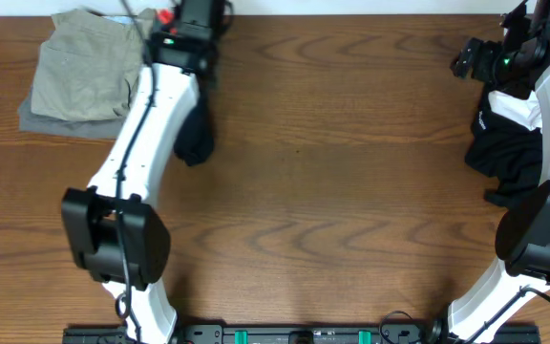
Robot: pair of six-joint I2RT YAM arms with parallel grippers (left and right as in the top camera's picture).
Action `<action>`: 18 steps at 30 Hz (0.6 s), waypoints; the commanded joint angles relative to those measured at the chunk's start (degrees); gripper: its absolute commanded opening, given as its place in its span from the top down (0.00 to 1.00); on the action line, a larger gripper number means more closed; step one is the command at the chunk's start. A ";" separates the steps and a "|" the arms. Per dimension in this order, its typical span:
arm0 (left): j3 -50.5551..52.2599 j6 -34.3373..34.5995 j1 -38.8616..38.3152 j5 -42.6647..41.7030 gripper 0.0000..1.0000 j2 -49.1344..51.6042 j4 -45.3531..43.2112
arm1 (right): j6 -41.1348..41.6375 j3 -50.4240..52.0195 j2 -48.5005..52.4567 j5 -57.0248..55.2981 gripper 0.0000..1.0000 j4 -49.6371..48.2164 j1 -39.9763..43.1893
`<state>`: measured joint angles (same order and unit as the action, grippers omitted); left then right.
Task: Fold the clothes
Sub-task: 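Lower the black bundle onto the khaki stack with the left gripper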
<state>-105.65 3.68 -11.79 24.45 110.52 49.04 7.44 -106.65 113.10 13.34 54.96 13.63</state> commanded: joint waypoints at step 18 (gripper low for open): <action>-0.46 22.18 21.09 1.79 0.94 -12.37 -9.16 | 1.33 0.59 0.44 0.63 0.01 -0.96 -5.14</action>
<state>-105.38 20.21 7.29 24.80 98.19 41.10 7.53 -106.63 113.10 13.52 54.30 9.91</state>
